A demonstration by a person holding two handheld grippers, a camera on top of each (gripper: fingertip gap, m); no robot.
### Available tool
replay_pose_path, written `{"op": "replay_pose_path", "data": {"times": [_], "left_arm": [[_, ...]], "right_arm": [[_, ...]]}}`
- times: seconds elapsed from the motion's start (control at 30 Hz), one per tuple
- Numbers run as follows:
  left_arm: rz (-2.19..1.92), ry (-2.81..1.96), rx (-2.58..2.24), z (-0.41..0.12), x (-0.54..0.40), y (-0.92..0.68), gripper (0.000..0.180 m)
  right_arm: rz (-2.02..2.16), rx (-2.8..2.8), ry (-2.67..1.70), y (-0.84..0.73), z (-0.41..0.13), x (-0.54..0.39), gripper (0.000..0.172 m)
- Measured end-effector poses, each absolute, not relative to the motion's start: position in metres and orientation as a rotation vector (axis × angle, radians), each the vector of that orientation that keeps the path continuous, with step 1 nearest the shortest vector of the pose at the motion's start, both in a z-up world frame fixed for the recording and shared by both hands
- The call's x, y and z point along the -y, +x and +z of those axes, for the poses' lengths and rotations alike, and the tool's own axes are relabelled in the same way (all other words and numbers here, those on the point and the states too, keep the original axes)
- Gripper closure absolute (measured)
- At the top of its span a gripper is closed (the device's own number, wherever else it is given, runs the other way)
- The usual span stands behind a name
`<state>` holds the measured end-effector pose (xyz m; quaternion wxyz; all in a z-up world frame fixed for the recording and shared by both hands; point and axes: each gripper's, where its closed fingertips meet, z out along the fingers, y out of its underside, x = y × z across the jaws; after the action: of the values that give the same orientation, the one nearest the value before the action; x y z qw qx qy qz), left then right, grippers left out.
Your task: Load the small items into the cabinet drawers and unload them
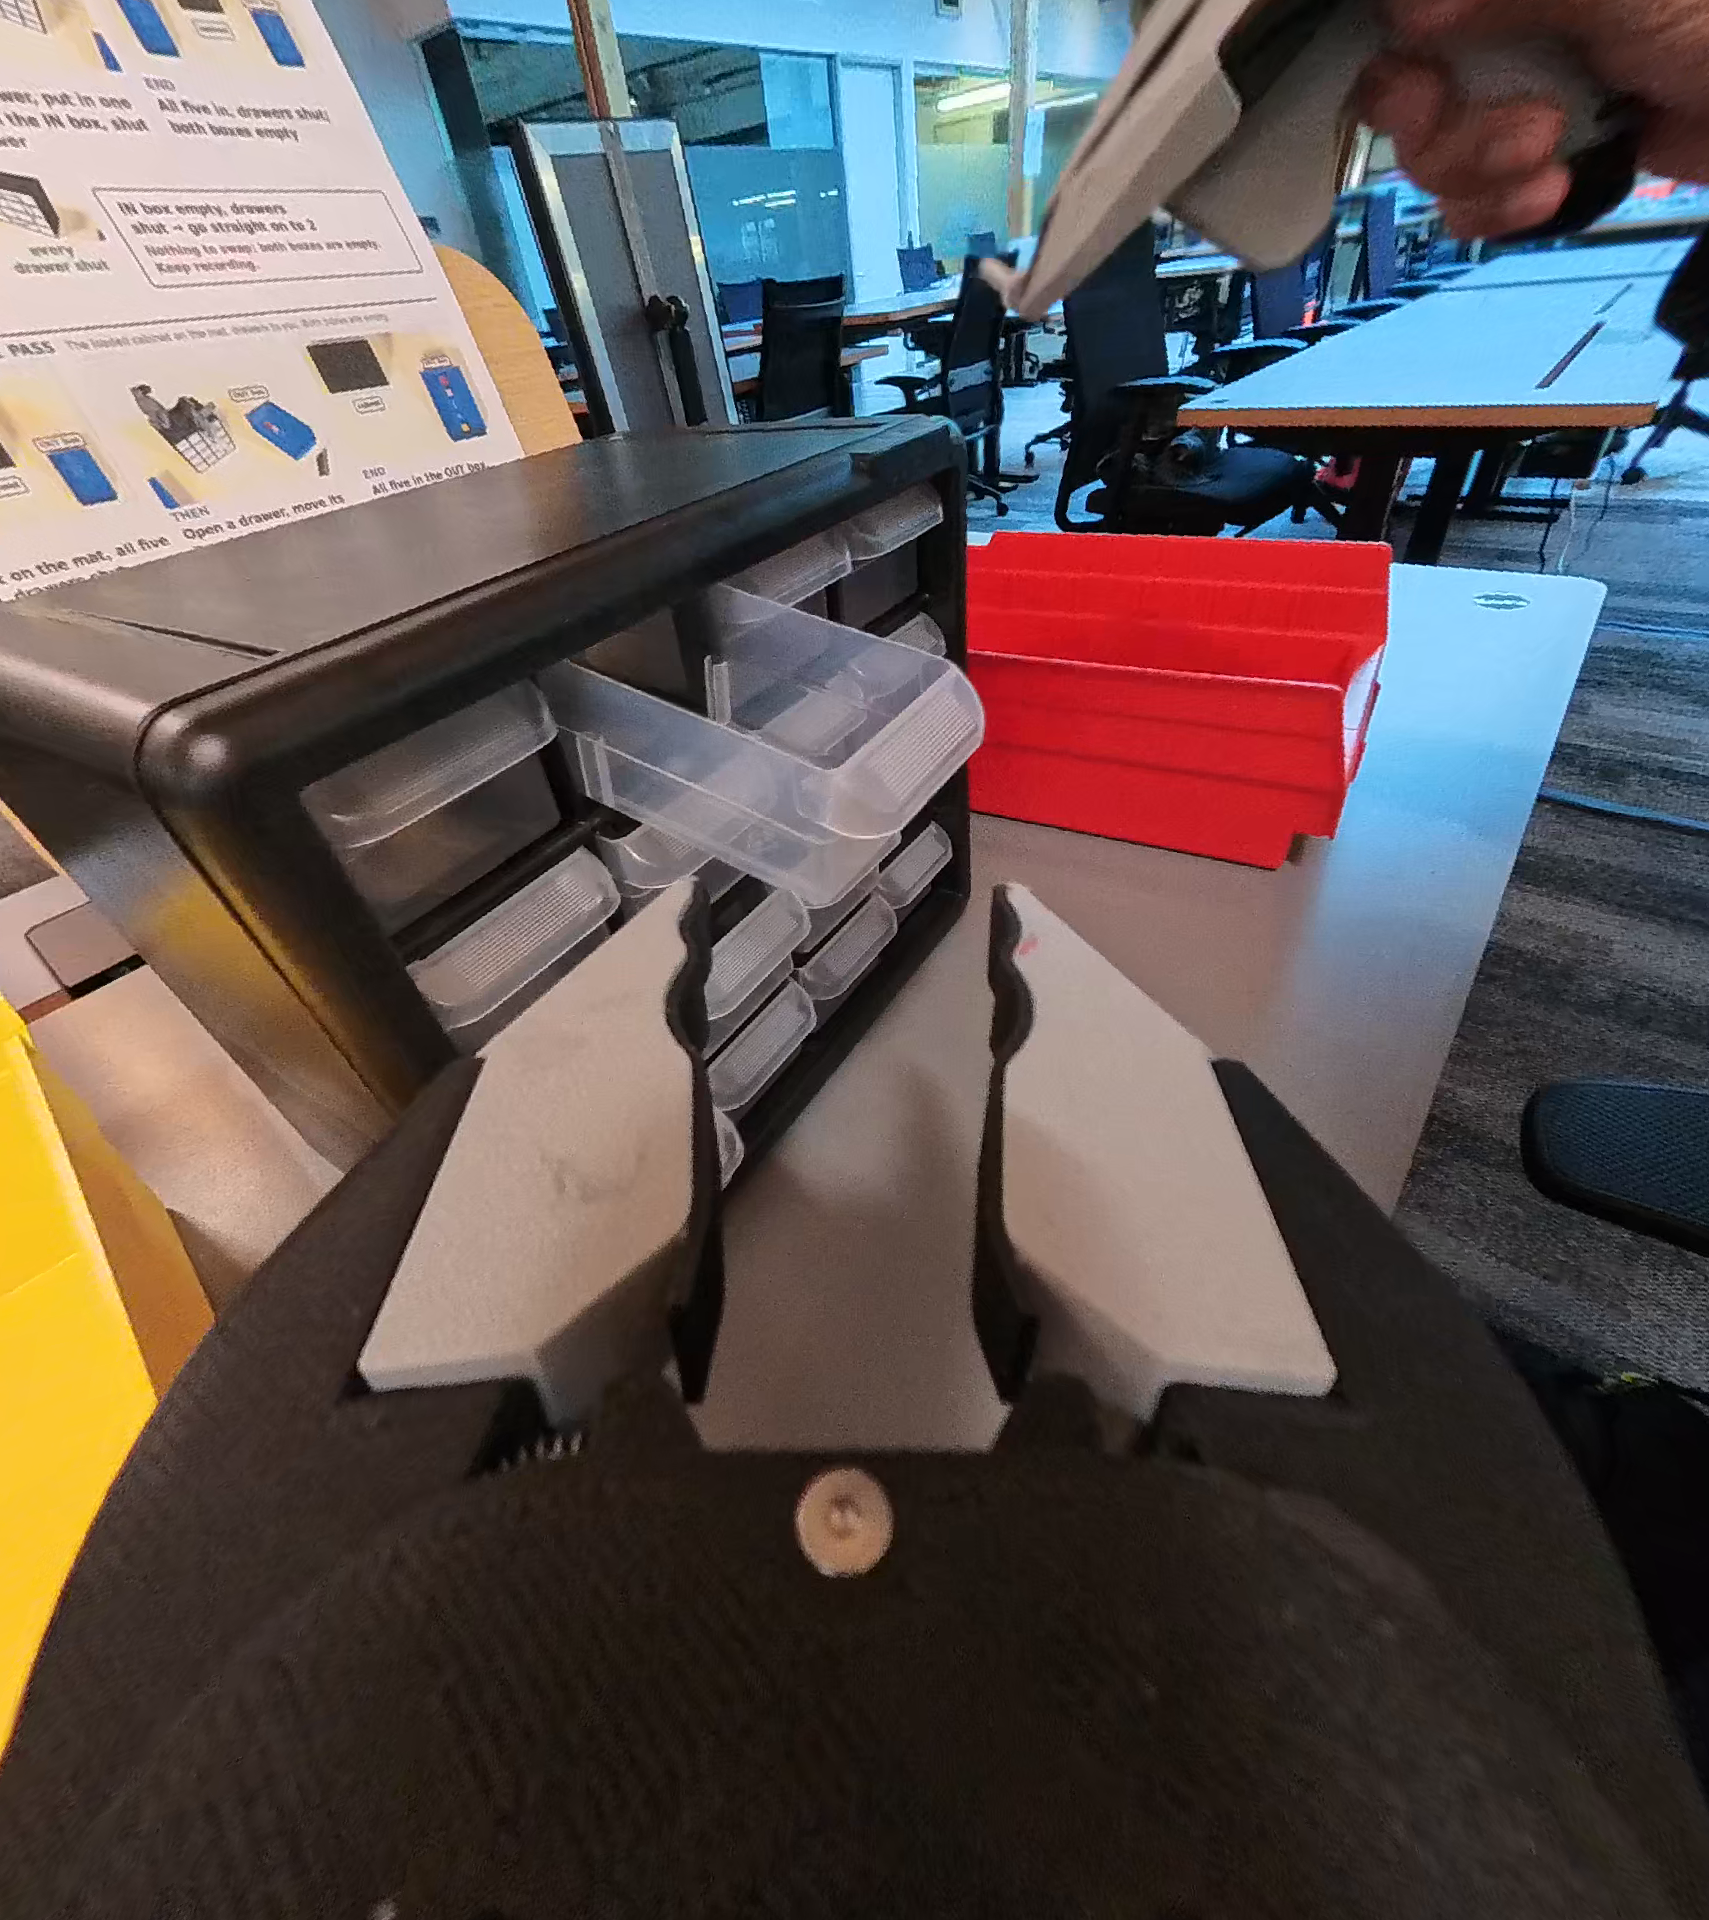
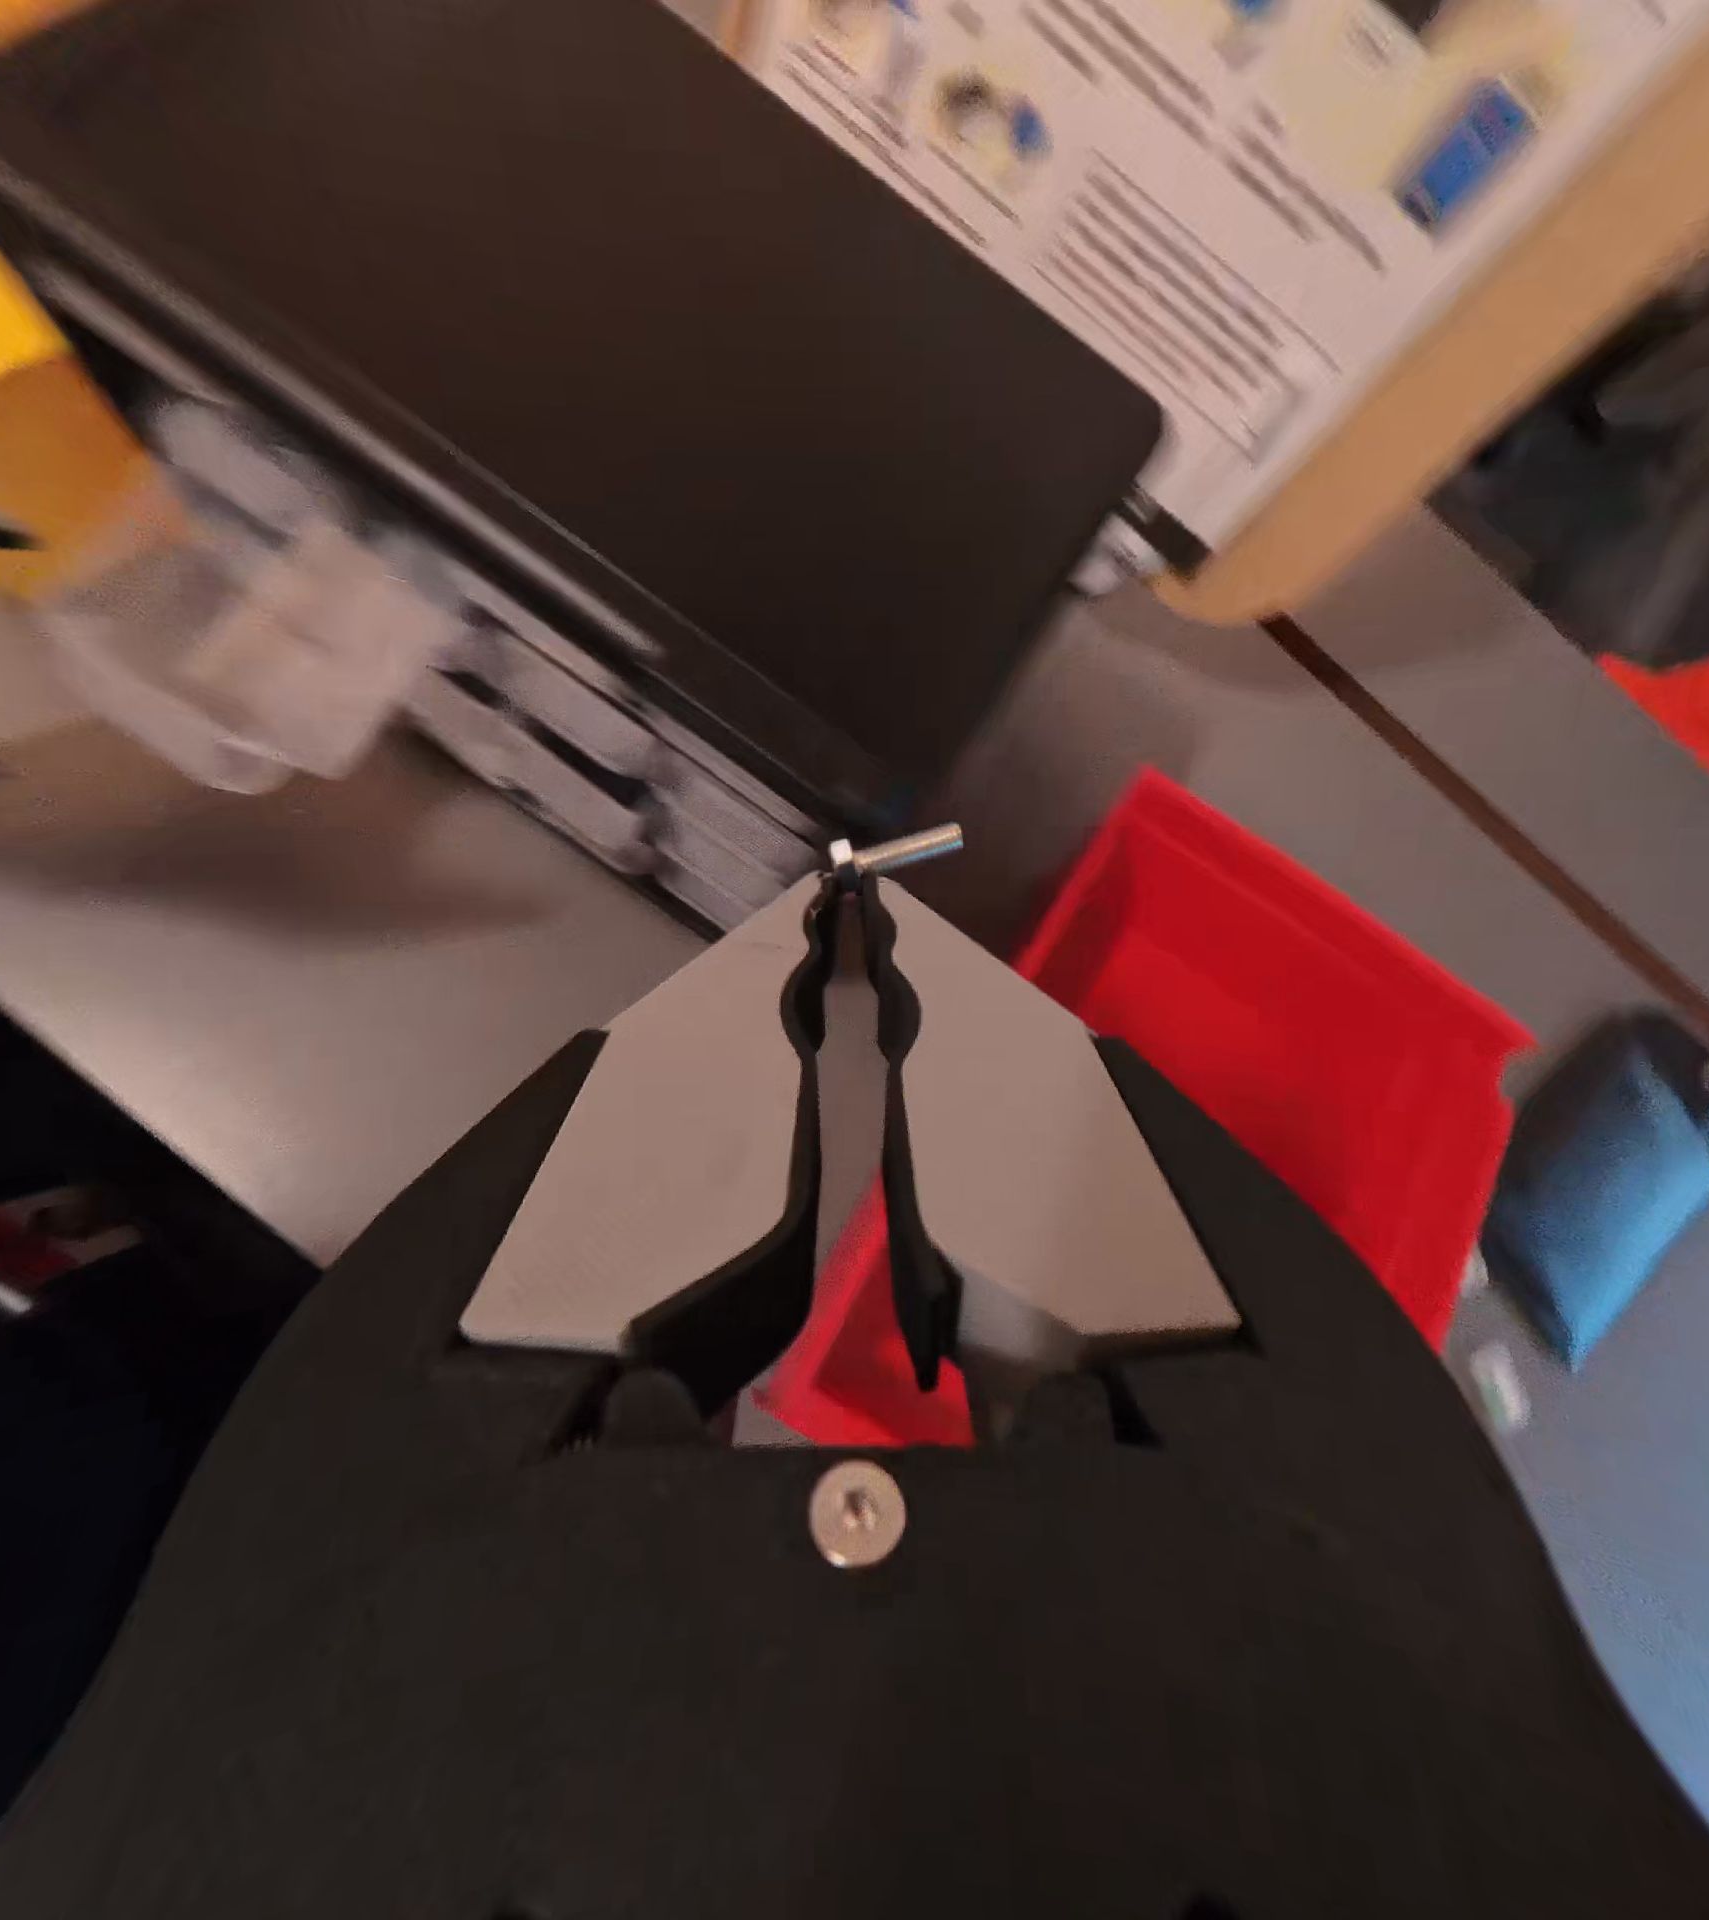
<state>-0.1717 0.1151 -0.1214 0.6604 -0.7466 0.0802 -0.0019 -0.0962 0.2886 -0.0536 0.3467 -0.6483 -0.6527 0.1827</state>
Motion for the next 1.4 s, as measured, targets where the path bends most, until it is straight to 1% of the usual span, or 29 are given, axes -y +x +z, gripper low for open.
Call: {"op": "replay_pose_path", "data": {"times": [0.1, 0.2, 0.3, 0.4, 0.53, 0.73, 0.83, 0.9, 1.0, 1.17, 1.33, 1.4], "left_arm": [[0.011, -1.693, -0.193, -0.121, -0.114, -0.171, 0.129], [0.022, -1.680, -0.180, -0.115, -0.111, -0.176, 0.129], [0.032, -1.665, -0.149, -0.110, -0.106, -0.186, 0.129], [0.023, -1.661, -0.112, -0.109, -0.103, -0.195, 0.129], [0.046, -1.667, -0.090, -0.110, -0.100, -0.206, 0.129], [0.061, -1.644, -0.059, -0.103, -0.092, -0.218, 0.129], [0.064, -1.638, -0.044, -0.101, -0.088, -0.224, 0.129], [0.068, -1.636, -0.033, -0.100, -0.086, -0.228, 0.129], [0.068, -1.633, -0.026, -0.099, -0.085, -0.230, 0.129], [0.090, -1.625, -0.034, -0.094, -0.081, -0.230, 0.129], [0.099, -1.648, -0.059, -0.097, -0.075, -0.230, 0.126], [0.114, -1.661, -0.068, -0.099, -0.073, -0.232, 0.125]], "right_arm": [[0.451, 1.531, -1.861, -0.063, -0.086, -0.343, 0.170], [0.405, 1.440, -2.022, -0.035, -0.135, -0.384, 0.170], [0.389, 1.436, -2.128, -0.017, -0.182, -0.401, 0.170], [0.368, 1.393, -2.184, -0.007, -0.204, -0.414, 0.170], [0.412, 1.365, -2.161, -0.008, -0.196, -0.412, 0.167], [0.419, 1.399, -2.041, -0.017, -0.164, -0.385, 0.167], [0.548, 1.446, -1.905, -0.035, -0.133, -0.340, 0.168], [0.698, 1.522, -1.795, -0.051, -0.114, -0.294, 0.169], [0.836, 1.678, -1.631, -0.075, -0.100, -0.225, 0.170], [0.891, 1.904, -1.471, -0.112, -0.113, -0.146, 0.171], [0.826, 1.948, -1.506, -0.150, -0.144, -0.133, 0.172], [0.821, 1.926, -1.499, -0.163, -0.147, -0.133, 0.172]]}}
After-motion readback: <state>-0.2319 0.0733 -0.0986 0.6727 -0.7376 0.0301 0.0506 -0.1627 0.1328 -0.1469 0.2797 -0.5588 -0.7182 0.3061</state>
